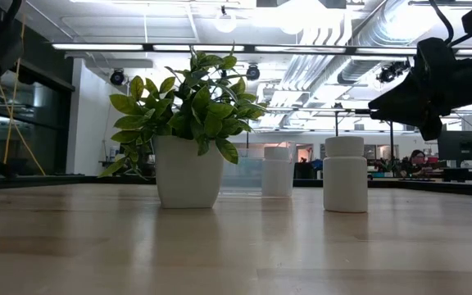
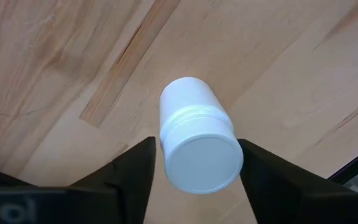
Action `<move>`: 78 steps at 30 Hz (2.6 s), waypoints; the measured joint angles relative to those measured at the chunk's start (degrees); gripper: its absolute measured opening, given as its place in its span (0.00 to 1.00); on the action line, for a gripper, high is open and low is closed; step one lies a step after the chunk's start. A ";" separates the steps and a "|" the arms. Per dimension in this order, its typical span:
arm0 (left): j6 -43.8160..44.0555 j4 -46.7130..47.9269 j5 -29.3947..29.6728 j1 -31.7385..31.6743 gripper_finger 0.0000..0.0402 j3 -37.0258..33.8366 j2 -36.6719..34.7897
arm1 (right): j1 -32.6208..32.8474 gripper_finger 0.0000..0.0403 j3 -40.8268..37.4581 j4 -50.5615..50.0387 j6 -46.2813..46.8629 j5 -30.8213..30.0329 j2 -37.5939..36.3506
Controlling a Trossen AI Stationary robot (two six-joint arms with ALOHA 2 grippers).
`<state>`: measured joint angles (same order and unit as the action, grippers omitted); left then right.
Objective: Pick and place pill bottles into a basket
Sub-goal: Put the white pill bottle in the transparent bin
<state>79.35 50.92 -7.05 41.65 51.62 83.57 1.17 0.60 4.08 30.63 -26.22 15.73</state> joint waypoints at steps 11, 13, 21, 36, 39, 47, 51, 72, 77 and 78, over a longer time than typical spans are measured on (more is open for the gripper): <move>0.00 0.24 0.00 0.00 0.49 0.11 -0.09 | -0.02 0.31 0.00 0.00 0.00 0.01 0.00; 0.00 0.24 -0.03 0.00 0.49 0.11 -0.09 | -0.02 0.31 0.00 0.00 0.00 0.00 0.00; -0.20 0.22 -0.60 0.00 0.49 0.11 -0.09 | 0.00 0.31 0.00 0.00 0.00 0.00 0.00; -5.92 -0.03 -2.99 -0.02 0.49 0.07 -0.97 | 0.00 0.31 0.00 0.00 0.00 0.00 0.00; -6.16 0.09 -2.45 -0.04 0.49 0.94 -0.98 | -0.01 0.31 0.00 0.00 0.00 0.00 0.00; -7.79 0.07 0.56 -1.22 0.49 3.93 -1.03 | -0.01 0.31 0.00 0.01 0.00 0.00 0.02; -9.72 0.25 0.21 -2.73 0.50 4.02 -1.95 | 0.00 0.31 0.00 0.02 0.00 0.00 0.01; -22.14 -2.07 5.54 -15.48 0.50 4.02 -11.46 | -0.02 0.31 -0.02 0.31 0.09 0.17 0.02; -23.82 -2.55 6.25 -17.83 0.50 4.02 -13.85 | -0.02 0.31 -0.02 0.31 0.66 0.20 0.01; -24.07 -3.01 6.27 -18.31 0.50 4.02 -14.37 | -0.01 0.31 -0.02 0.28 0.65 0.20 0.02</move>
<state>55.28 47.91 -0.78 23.34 55.64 69.20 1.16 0.58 4.36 31.28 -26.02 15.75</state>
